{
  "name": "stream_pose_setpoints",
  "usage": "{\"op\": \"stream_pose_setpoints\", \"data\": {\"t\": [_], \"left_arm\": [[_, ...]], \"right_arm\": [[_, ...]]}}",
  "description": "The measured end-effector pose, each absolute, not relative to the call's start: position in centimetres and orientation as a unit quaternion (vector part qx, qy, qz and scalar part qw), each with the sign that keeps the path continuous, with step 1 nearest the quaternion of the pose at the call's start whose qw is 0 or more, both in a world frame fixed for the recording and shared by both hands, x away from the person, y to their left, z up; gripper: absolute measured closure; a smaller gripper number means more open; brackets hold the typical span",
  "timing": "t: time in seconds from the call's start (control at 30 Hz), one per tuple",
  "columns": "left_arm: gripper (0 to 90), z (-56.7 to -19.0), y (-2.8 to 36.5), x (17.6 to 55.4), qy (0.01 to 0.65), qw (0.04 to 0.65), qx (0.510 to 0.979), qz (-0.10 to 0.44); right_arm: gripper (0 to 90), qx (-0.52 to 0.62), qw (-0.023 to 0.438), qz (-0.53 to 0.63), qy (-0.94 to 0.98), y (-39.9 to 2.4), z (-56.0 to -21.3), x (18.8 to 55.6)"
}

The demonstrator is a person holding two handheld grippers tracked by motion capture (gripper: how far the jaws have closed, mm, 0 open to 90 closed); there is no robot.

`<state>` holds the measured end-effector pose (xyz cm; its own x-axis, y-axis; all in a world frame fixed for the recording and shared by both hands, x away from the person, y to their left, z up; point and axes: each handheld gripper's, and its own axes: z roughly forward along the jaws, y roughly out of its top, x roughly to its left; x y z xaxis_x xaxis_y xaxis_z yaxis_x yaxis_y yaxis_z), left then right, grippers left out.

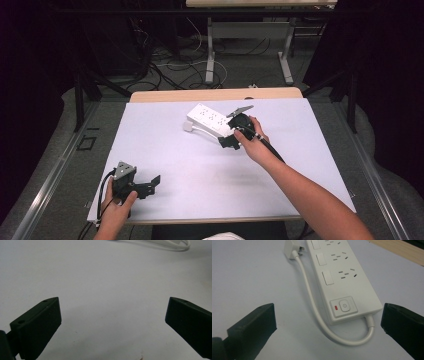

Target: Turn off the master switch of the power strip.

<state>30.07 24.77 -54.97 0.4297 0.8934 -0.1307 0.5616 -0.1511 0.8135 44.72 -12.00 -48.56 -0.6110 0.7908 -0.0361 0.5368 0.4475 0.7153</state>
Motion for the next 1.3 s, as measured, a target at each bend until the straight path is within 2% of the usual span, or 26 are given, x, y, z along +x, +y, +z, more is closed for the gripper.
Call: {"op": "stream_pose_setpoints", "data": {"t": [0.13,0.43,1.3], "left_arm": [[0.3,-54.9,24.8,30.0,0.496,0.423,0.731,0.202],[0.3,-54.9,24.9,29.7,0.498,0.424,0.728,0.206],[0.3,-54.8,25.3,29.6,0.503,0.425,0.725,0.203]], "right_arm": [[0.0,0.392,0.199,0.353,0.826,-12.2,-48.5,43.7],[0.0,0.390,0.191,0.376,0.818,-12.6,-48.4,41.9],[0.0,0.371,0.206,0.397,0.814,-16.8,-49.2,37.6]]}}
